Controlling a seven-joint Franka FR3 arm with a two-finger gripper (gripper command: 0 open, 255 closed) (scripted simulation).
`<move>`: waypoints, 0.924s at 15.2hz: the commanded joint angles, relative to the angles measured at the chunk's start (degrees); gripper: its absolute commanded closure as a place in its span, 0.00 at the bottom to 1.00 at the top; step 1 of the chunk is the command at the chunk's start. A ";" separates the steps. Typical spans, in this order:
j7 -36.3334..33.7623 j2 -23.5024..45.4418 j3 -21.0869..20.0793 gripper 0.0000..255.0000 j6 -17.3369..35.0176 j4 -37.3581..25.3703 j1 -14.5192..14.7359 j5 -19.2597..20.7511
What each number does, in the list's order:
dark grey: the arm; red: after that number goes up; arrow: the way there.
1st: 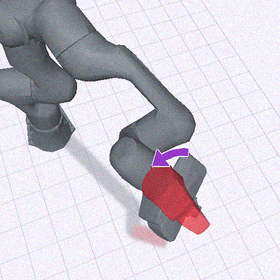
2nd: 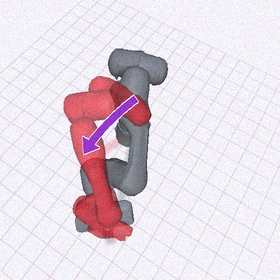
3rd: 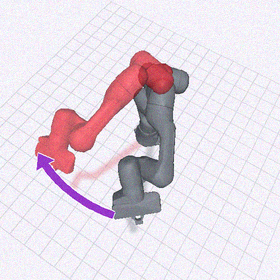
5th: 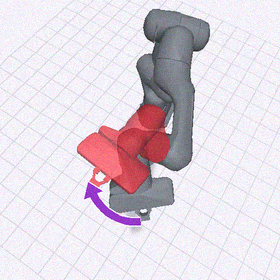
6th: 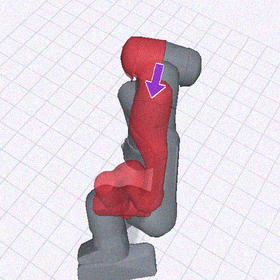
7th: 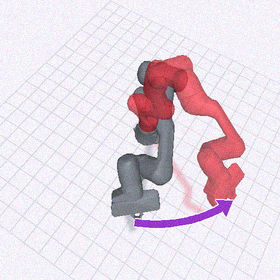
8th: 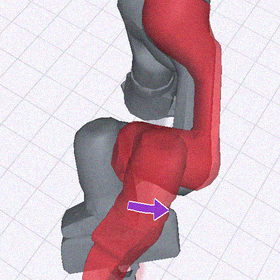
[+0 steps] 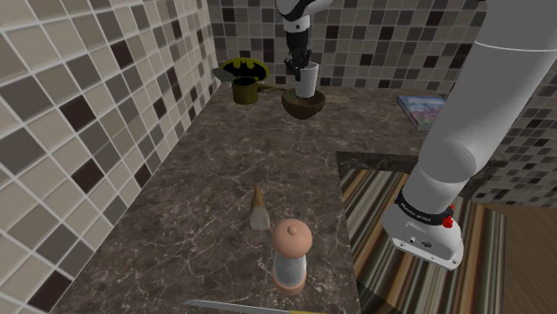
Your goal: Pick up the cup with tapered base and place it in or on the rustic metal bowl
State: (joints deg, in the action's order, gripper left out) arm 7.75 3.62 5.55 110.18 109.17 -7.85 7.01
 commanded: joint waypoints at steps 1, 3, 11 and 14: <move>-0.01 0.00 0.00 1.00 0.06 0.01 0.00 0.00; -0.01 0.00 0.00 1.00 0.06 0.01 0.00 0.00; 0.02 -0.29 -0.09 0.00 -1.82 -1.55 0.11 -0.05; 0.13 -0.72 -0.35 0.00 -7.09 -6.37 0.40 -0.20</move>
State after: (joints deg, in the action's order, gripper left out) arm 7.81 2.63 5.28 105.05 104.94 -7.54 6.90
